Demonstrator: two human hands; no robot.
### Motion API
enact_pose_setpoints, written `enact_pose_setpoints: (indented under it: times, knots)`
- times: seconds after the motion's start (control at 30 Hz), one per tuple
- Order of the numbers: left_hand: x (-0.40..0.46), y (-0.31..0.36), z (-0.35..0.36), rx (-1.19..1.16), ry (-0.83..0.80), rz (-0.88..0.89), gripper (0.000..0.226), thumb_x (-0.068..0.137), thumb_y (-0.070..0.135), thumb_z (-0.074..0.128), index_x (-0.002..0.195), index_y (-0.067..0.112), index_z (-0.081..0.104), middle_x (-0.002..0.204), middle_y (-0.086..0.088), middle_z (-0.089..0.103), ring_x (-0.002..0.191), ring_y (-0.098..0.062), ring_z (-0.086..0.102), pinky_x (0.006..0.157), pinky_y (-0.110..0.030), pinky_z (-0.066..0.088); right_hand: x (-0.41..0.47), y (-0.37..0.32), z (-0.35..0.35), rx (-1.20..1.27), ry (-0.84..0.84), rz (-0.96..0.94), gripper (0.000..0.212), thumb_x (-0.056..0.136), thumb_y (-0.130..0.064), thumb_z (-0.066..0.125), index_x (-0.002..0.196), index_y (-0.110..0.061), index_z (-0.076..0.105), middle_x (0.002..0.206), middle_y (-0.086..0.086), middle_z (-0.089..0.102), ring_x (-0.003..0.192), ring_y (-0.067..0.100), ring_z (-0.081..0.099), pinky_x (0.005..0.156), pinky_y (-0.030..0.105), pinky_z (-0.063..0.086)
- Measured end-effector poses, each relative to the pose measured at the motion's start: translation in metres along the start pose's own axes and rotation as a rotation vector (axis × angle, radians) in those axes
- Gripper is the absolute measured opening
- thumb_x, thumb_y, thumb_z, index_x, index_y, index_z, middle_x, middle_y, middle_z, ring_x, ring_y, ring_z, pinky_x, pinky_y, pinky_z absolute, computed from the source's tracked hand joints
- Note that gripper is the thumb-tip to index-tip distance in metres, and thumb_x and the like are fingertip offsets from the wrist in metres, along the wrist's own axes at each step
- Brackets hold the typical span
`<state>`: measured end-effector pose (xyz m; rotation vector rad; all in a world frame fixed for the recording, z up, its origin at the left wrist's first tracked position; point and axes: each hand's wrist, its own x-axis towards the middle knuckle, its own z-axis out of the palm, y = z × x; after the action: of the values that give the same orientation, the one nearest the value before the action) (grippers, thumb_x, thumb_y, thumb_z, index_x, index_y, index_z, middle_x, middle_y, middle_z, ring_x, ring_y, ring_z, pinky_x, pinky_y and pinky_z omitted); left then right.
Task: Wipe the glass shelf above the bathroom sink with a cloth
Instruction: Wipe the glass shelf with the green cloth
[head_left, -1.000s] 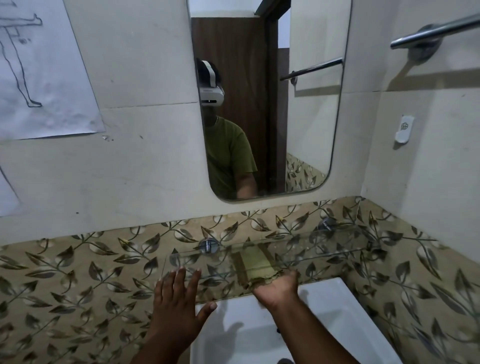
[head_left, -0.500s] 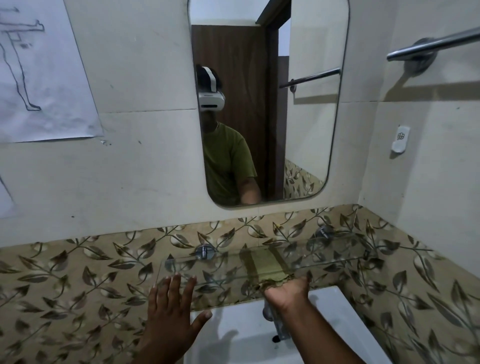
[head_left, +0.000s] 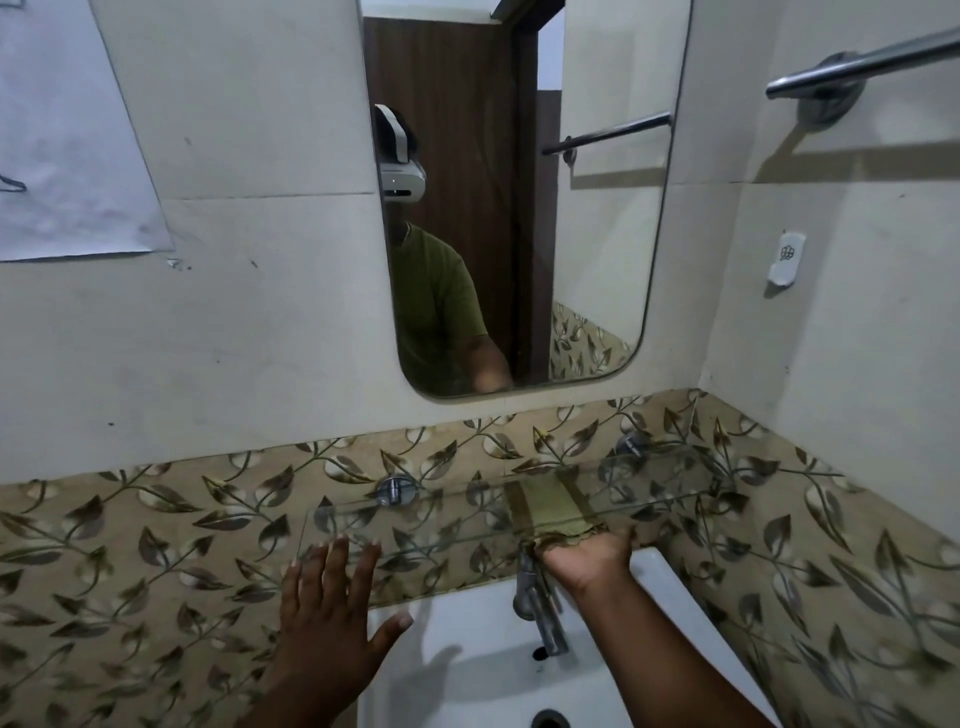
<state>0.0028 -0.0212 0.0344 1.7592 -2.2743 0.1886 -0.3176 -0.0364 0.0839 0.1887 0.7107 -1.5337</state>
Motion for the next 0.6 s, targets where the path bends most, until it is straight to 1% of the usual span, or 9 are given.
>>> enact_pose_setpoints:
  times: [0.07, 0.13, 0.17, 0.23, 0.27, 0.37, 0.4, 0.5, 0.6]
  knots:
    - [-0.002, -0.001, -0.002, 0.002, -0.025, -0.001, 0.089, 0.088, 0.083, 0.026, 0.151, 0.022, 0.044, 0.15, -0.022, 0.048, 0.14, -0.041, 0.033, 0.121, -0.048, 0.004, 0.001, -0.008, -0.011, -0.042, 0.007, -0.131, 0.081, 0.084, -0.068, 0.054, 0.141, -0.01, 0.05, 0.125, 0.02, 0.061, 0.136, 0.032, 0.048, 0.117, 0.059, 0.026]
    - [-0.003, 0.0, -0.005, -0.013, -0.036, -0.014, 0.089, 0.087, 0.083, 0.026, 0.15, 0.023, 0.045, 0.15, -0.022, 0.049, 0.139, -0.04, 0.034, 0.121, -0.047, 0.003, 0.01, -0.022, -0.023, -0.201, 0.098, -0.193, 0.123, 0.044, -0.057, 0.088, 0.148, -0.008, 0.043, 0.106, -0.001, 0.071, 0.117, 0.014, 0.062, 0.116, 0.058, 0.031]
    - [-0.003, 0.0, -0.004, -0.016, -0.038, -0.023, 0.09, 0.086, 0.084, 0.027, 0.15, 0.024, 0.045, 0.149, -0.021, 0.049, 0.139, -0.04, 0.035, 0.121, -0.047, 0.005, 0.009, -0.029, -0.025, -0.096, 0.041, -0.164, 0.119, 0.047, -0.057, 0.086, 0.148, -0.01, 0.045, 0.116, 0.001, 0.071, 0.12, 0.021, 0.061, 0.116, 0.057, 0.03]
    - [-0.003, 0.003, -0.004, -0.037, -0.05, -0.062, 0.093, 0.082, 0.087, 0.028, 0.148, 0.025, 0.048, 0.147, -0.021, 0.051, 0.136, -0.041, 0.04, 0.118, -0.051, 0.013, 0.008, -0.046, -0.024, 0.006, -0.031, -0.118, 0.077, 0.083, -0.068, 0.05, 0.139, -0.014, 0.055, 0.144, 0.018, 0.055, 0.135, 0.038, 0.046, 0.118, 0.055, 0.024]
    - [-0.002, 0.004, -0.005, -0.049, -0.045, -0.081, 0.093, 0.081, 0.088, 0.028, 0.147, 0.026, 0.048, 0.146, -0.021, 0.053, 0.134, -0.041, 0.043, 0.116, -0.053, 0.018, 0.014, -0.052, -0.023, 0.014, -0.032, -0.076, 0.077, 0.088, -0.069, 0.038, 0.139, -0.014, 0.054, 0.151, 0.018, 0.047, 0.14, 0.04, 0.04, 0.119, 0.054, 0.02]
    - [-0.001, 0.013, -0.008, -0.052, -0.025, -0.117, 0.09, 0.08, 0.09, 0.025, 0.146, 0.031, 0.044, 0.141, -0.019, 0.057, 0.13, -0.041, 0.045, 0.112, -0.053, 0.023, 0.017, -0.051, -0.011, -0.063, -0.068, -0.098, 0.082, 0.085, -0.058, 0.057, 0.151, -0.012, 0.04, 0.154, 0.026, 0.039, 0.138, 0.045, 0.039, 0.119, 0.054, 0.024]
    - [0.0, 0.015, -0.01, -0.053, -0.021, -0.133, 0.089, 0.08, 0.09, 0.025, 0.146, 0.032, 0.043, 0.141, -0.019, 0.058, 0.129, -0.041, 0.046, 0.112, -0.053, 0.024, 0.017, -0.051, -0.007, -0.089, 0.013, -0.073, 0.082, 0.086, -0.057, 0.06, 0.151, -0.011, 0.04, 0.15, 0.028, 0.041, 0.135, 0.047, 0.042, 0.117, 0.056, 0.027]
    - [0.001, 0.018, -0.014, -0.035, -0.001, -0.163, 0.087, 0.081, 0.089, 0.023, 0.144, 0.031, 0.043, 0.138, -0.022, 0.059, 0.126, -0.042, 0.048, 0.11, -0.055, 0.027, 0.015, -0.051, -0.011, 0.013, -0.055, -0.005, 0.079, 0.09, -0.073, 0.038, 0.134, -0.011, 0.06, 0.133, 0.027, 0.059, 0.128, 0.047, 0.05, 0.107, 0.064, 0.036]
    - [0.001, 0.025, -0.015, -0.024, 0.019, -0.186, 0.088, 0.083, 0.088, 0.021, 0.141, 0.026, 0.045, 0.135, -0.025, 0.06, 0.125, -0.044, 0.05, 0.109, -0.059, 0.03, 0.02, -0.068, -0.034, 0.108, -0.246, 0.024, 0.074, 0.093, -0.065, 0.04, 0.137, -0.01, 0.061, 0.139, 0.027, 0.057, 0.13, 0.051, 0.051, 0.109, 0.069, 0.032]
